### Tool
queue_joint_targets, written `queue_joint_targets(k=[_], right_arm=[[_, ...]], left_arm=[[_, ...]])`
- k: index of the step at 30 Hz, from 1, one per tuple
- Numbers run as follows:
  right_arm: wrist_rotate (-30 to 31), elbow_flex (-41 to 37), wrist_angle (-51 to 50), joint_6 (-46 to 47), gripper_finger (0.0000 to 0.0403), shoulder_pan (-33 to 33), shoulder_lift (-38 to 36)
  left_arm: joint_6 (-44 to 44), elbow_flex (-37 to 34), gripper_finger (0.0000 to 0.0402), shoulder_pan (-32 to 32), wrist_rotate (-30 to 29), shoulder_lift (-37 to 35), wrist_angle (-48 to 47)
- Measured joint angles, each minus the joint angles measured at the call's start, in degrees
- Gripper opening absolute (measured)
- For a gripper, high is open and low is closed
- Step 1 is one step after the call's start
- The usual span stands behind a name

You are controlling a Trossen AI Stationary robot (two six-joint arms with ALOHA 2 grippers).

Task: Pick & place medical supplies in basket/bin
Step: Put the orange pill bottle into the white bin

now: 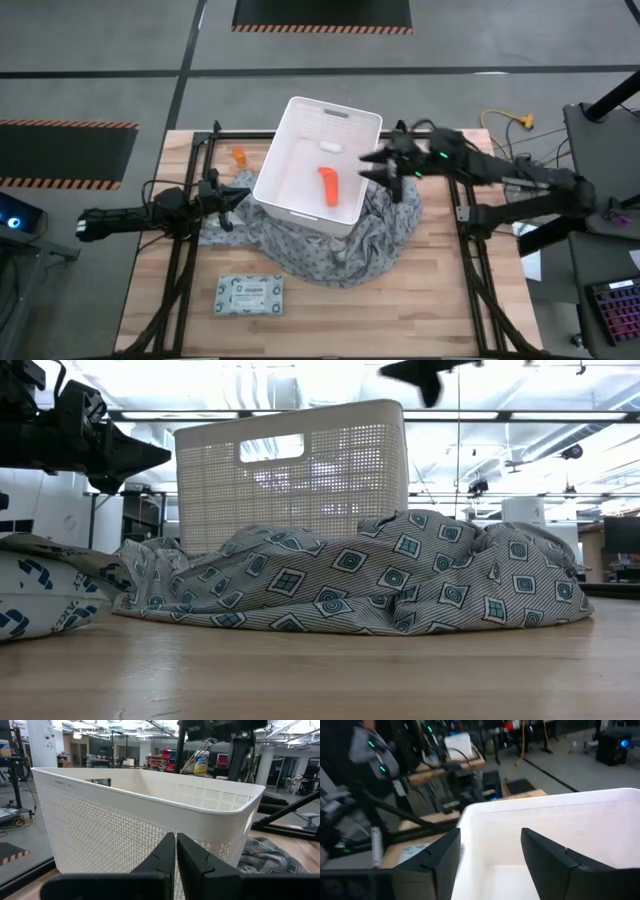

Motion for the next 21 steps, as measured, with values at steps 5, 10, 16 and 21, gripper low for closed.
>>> queue_joint_targets(k=[5,10,16,21], right_arm=[[4.7,-11.9,1.5,0.6,0.0182,5.2,-14.9],[5.3,-22.9,4.2,0.5,0.0162,8.5,-26.6],[5.6,-37.1,17.0,0.8,0.0127,9.9,-36.4],[9.1,-48.8,32.0,1.8,0.0096,9.9,-41.2]], left_arm=[[0.0,0.0,0.0,0.0,0.0,0.0,0.0],[0.0,0.0,0.0,0.0,0.0,0.0,0.0],[0.0,0.0,0.0,0.0,0.0,0.0,0.0],[0.0,0.0,0.0,0.0,0.0,0.0,0.0]])
